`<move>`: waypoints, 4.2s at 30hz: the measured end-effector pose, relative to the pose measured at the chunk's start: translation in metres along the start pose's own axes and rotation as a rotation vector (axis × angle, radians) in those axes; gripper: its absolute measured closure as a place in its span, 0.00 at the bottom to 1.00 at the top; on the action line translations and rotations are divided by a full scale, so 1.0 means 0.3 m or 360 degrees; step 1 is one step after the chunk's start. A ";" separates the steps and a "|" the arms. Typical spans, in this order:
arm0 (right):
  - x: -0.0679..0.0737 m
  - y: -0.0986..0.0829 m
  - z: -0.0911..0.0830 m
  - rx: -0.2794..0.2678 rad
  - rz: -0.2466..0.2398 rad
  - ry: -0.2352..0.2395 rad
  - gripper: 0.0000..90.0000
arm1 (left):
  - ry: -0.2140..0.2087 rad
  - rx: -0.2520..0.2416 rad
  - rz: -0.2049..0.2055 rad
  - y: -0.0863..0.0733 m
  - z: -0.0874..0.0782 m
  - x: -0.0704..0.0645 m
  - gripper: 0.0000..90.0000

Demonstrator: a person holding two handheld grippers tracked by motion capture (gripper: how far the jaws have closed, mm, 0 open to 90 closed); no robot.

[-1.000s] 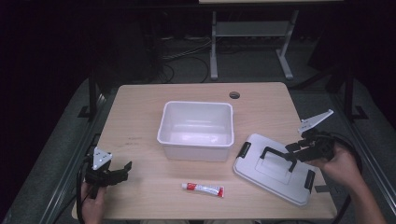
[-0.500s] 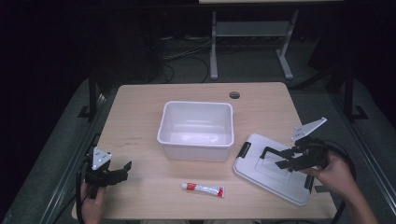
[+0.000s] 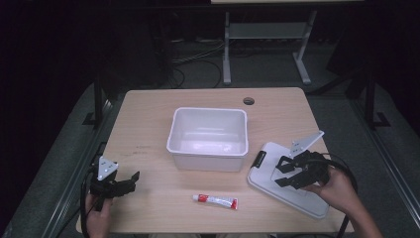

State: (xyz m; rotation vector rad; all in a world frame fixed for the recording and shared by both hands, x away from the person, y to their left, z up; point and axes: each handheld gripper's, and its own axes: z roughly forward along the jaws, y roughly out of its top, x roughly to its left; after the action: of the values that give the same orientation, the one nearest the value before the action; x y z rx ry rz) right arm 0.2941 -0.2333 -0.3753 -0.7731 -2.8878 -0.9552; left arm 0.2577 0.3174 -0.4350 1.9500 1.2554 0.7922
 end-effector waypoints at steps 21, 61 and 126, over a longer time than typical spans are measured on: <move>0.101 0.103 0.162 0.0066 -0.0169 0.0128 0.50 | -0.0002 0.0000 0.0000 0.000 -0.001 0.001 0.16; 0.217 0.265 0.417 0.0162 -0.0373 0.0303 0.51 | 0.0000 -0.0005 -0.0006 -0.002 -0.004 0.006 0.16; 0.259 0.339 0.562 0.0350 -0.0600 0.0349 0.79 | 0.0005 -0.0022 -0.0029 -0.004 -0.011 0.020 0.16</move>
State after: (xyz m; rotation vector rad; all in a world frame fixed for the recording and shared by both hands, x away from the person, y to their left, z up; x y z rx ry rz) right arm 0.2968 -0.0330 -0.4438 -0.1025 -2.9212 -0.6682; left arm 0.2565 0.3240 -0.4334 1.9241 1.2647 0.7932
